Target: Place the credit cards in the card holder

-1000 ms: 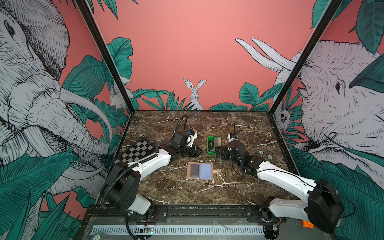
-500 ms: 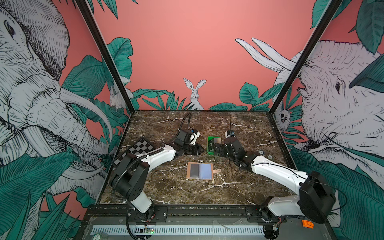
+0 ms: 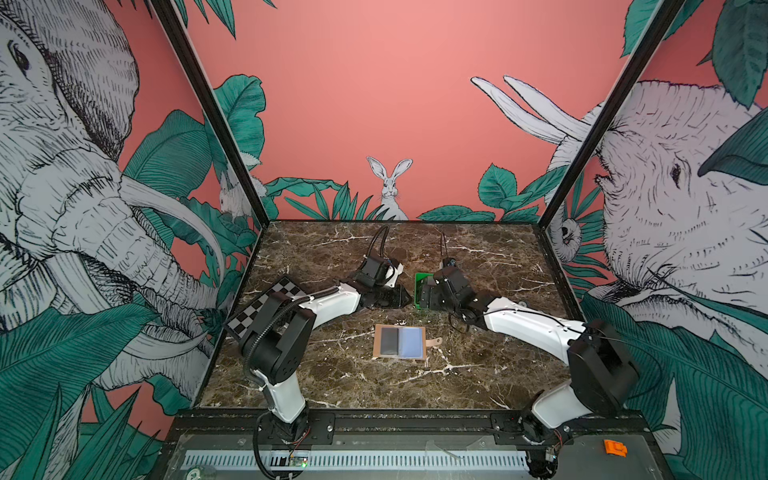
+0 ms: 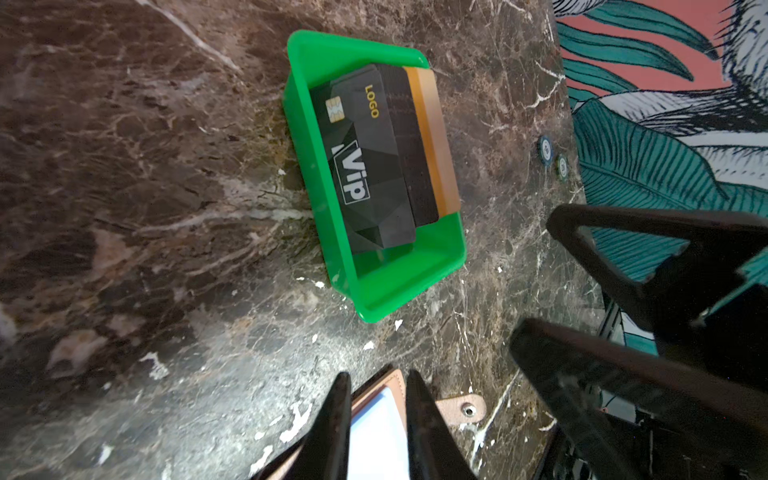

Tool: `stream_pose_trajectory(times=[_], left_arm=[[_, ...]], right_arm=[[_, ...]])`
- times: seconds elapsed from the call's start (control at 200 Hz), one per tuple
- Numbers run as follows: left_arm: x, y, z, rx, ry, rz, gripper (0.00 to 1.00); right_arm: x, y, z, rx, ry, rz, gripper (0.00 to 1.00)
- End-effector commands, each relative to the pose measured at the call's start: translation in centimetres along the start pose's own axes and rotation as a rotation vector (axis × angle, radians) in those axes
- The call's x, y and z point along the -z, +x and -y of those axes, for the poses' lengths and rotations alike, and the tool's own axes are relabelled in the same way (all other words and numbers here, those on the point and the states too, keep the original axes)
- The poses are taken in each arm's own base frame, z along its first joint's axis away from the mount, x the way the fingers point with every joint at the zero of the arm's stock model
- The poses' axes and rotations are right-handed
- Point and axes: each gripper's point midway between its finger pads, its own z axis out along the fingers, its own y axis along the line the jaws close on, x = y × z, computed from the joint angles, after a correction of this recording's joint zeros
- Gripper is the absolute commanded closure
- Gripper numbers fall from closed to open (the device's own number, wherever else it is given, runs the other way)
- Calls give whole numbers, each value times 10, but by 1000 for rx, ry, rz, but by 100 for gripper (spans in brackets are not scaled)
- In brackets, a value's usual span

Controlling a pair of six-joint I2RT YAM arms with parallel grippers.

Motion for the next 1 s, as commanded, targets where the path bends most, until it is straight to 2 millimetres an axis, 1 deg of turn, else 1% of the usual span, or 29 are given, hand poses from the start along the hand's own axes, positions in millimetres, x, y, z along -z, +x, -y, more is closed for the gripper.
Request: stream_pose_trajectory(times=[0.0, 0.01, 0.02, 0.04, 0.135, 0.185, 0.265, 0.455, 0.715, 0.835, 0.995], left_arm=[[0, -11, 6, 24, 23, 19, 74], [-1, -11, 5, 28, 23, 19, 74], [0, -11, 5, 32, 24, 20, 74], [0, -11, 5, 37, 26, 22, 74], [2, -12, 6, 45, 36, 38, 74], [4, -12, 6, 44, 38, 45, 74], [7, -8, 2, 56, 32, 48, 73], [11, -3, -5, 83, 50, 60, 73], [17, 8, -8, 85, 45, 54, 73], [19, 16, -8, 97, 54, 47, 73], [22, 22, -5, 126, 92, 54, 72]], right_arm=[[-6, -7, 6, -15, 3, -34, 2], [-6, -9, 6, -19, 1, -35, 2], [-12, -3, 8, -17, 11, -56, 2], [-17, -2, 10, -21, 17, -73, 2], [-26, 1, 17, -32, 24, -124, 4], [-27, 3, 17, -26, 24, -134, 6], [-27, 10, 15, -31, 4, -155, 8], [-33, 25, 26, -7, 49, -200, 8], [-48, 33, 18, 36, 29, -260, 8], [-55, 36, 19, 38, 39, -272, 8], [-57, 39, 16, 30, 23, -287, 8]])
